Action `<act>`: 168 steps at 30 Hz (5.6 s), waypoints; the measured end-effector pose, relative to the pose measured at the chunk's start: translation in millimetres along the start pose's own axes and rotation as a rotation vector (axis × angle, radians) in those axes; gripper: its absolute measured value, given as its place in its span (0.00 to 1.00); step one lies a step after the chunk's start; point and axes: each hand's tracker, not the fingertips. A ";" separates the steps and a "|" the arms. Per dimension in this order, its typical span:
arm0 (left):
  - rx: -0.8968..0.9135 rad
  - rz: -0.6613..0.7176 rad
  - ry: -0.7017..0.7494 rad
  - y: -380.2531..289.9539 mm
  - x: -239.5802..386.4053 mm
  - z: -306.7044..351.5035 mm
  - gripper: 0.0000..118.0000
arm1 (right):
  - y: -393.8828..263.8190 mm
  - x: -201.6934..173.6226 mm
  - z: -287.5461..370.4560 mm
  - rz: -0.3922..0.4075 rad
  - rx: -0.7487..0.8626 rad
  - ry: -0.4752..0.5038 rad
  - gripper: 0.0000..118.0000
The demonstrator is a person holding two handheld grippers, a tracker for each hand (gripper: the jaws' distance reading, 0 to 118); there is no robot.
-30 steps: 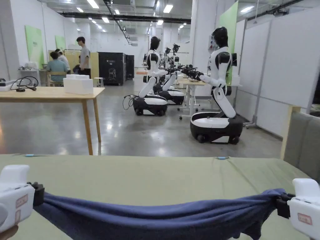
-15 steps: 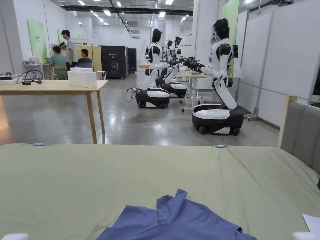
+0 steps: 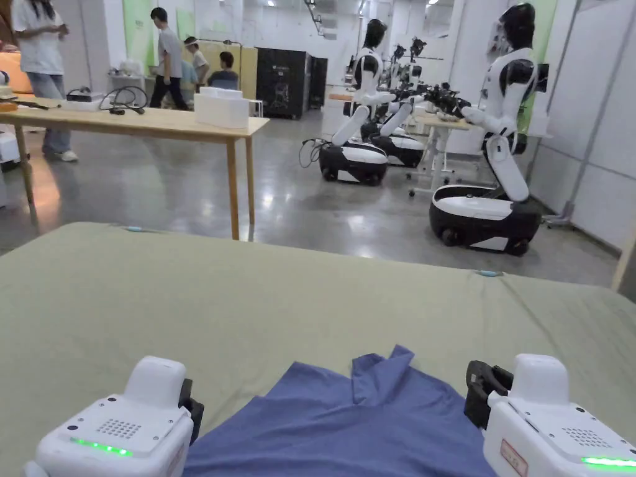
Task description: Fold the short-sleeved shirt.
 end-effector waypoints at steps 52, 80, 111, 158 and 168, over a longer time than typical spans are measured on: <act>-0.378 0.053 -0.059 -44.8 -57.2 -87.5 0.02 | -49.8 96.9 -295.1 0.052 -0.673 -0.016 0.03; 0.162 0.010 0.121 361.5 -90.3 -117.8 0.01 | 379.4 115.7 -98.3 0.075 0.069 -0.080 0.03; 0.123 0.012 0.142 264.7 -58.0 -132.0 0.01 | 266.3 127.5 -114.5 0.050 0.019 -0.107 0.03; -0.281 0.078 0.003 -156.8 -92.7 79.7 0.10 | -119.9 41.1 131.7 0.044 -0.237 -0.076 0.00; -0.361 0.085 -0.063 -159.7 -84.4 16.9 0.98 | -133.6 70.2 130.3 -0.026 -0.364 -0.128 0.00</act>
